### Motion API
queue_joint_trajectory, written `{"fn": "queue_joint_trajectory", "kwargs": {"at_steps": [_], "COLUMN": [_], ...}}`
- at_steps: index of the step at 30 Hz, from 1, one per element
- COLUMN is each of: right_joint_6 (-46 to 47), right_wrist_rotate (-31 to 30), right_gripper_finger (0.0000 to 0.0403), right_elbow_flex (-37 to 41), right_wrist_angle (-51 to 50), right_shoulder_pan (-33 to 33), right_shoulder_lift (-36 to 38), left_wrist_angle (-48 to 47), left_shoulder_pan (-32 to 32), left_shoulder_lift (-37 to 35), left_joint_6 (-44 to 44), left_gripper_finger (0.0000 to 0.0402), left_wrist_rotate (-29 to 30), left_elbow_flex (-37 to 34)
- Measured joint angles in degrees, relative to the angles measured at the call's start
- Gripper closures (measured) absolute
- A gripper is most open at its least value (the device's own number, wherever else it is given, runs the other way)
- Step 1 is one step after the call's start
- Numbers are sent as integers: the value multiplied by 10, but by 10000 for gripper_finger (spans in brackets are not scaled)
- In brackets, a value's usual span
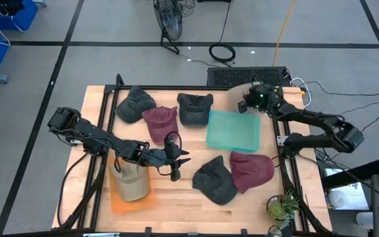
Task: Pick & Place hat
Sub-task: Put the brown cap into the orange bin
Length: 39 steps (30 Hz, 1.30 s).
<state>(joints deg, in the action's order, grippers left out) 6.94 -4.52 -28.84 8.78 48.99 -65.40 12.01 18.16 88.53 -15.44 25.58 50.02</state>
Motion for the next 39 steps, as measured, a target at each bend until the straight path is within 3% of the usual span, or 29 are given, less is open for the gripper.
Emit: {"fn": "queue_joint_trajectory", "kwargs": {"at_steps": [5, 10, 18, 23, 29, 34, 39], "right_joint_6": [-44, -62, -87, -109, -126, -91, -30], "right_wrist_rotate": [117, 213, 216, 210, 172, 121, 121], "right_gripper_finger": [398, 400, 400, 400, 401, 401, 401], "right_elbow_flex": [0, 0, -1, -15, -44, -71, -84], "right_wrist_angle": [-4, -4, 3, 7, 12, 13, 32], "right_shoulder_pan": [-7, -60, -238, -349, -439, -448, -428], "right_shoulder_lift": [66, 114, 126, 104, 53, 20, 18], "left_wrist_angle": [-3, -3, 1, 8, -2, 1, 36], "left_shoulder_pan": [3, 3, -2, -20, -54, -28, 37], "left_shoulder_lift": [0, 0, -33, -61, -71, -56, -26], "left_joint_6": [13, 23, 45, 81, 83, 243, 475], "left_gripper_finger": [286, 286, 286, 286, 285, 252, 196], "left_wrist_rotate": [0, 0, -8, -71, -164, -179, -28], "left_elbow_flex": [0, 0, 0, 0, 7, 12, 12]}}
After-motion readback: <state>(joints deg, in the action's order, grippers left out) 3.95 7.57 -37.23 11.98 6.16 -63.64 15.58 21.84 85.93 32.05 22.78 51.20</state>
